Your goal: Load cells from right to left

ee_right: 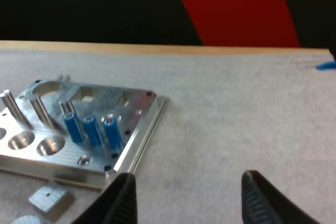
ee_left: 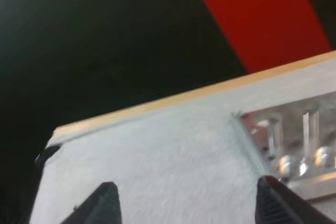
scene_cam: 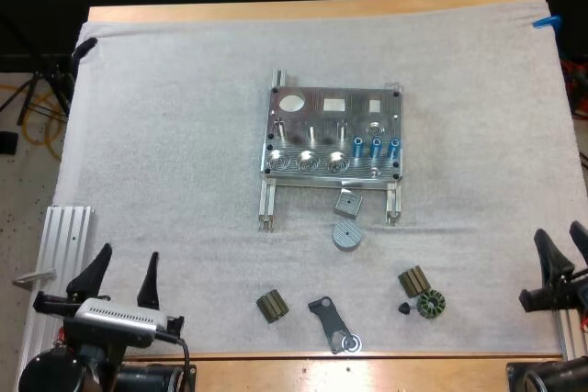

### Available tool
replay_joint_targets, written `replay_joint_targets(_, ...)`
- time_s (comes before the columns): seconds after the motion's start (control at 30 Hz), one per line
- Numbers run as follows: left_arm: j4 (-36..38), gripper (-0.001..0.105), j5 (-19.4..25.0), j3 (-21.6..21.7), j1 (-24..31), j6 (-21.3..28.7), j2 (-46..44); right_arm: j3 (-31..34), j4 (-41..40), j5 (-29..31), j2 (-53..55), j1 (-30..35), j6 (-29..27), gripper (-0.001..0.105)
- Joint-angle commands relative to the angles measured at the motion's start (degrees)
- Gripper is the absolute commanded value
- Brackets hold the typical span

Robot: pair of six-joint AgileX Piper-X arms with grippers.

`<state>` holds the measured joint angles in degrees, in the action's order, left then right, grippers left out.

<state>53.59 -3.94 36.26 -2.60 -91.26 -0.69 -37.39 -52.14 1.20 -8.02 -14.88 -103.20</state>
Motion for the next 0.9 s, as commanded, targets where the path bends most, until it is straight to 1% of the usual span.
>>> replay_joint_targets(0.0, 1.23, 0.055, 2.57, 0.00, 0.13, -1.60, -6.12, 0.00, -0.82, -1.65, 1.47, 0.22, 1.11, 0.046)
replay_joint_targets(0.07, 2.53, 0.055, 3.94, 0.00, 0.13, -3.47, -8.46, 0.00, -0.82, -2.50, 3.08, 0.22, 3.07, 0.046)
replay_joint_targets(0.13, 6.34, 0.055, 4.40, 1.37, 0.31, -3.99, -7.52, 0.00, -1.88, -2.49, 5.65, 0.22, 4.53, 0.046)
replay_joint_targets(0.33, 6.56, 0.055, 4.52, 1.18, 0.32, -3.58, -7.70, 2.25, -6.83, -1.20, 10.46, 0.22, 4.51, 0.046)
replay_joint_targets(0.57, 6.85, 0.055, 4.25, -0.74, 0.32, -3.20, -7.70, 6.39, -4.59, -1.20, 11.04, 0.22, 4.51, 0.046)
replay_joint_targets(0.7, 8.54, 0.055, 3.94, -1.66, 0.32, -3.07, -7.70, 8.69, -4.23, -1.20, 11.04, 0.22, 4.51, 0.046)
replay_joint_targets(0.87, 10.86, 0.055, 3.94, -3.46, 0.32, -3.07, -7.70, 8.93, -3.54, -1.20, 11.04, 0.22, 4.27, 0.046)
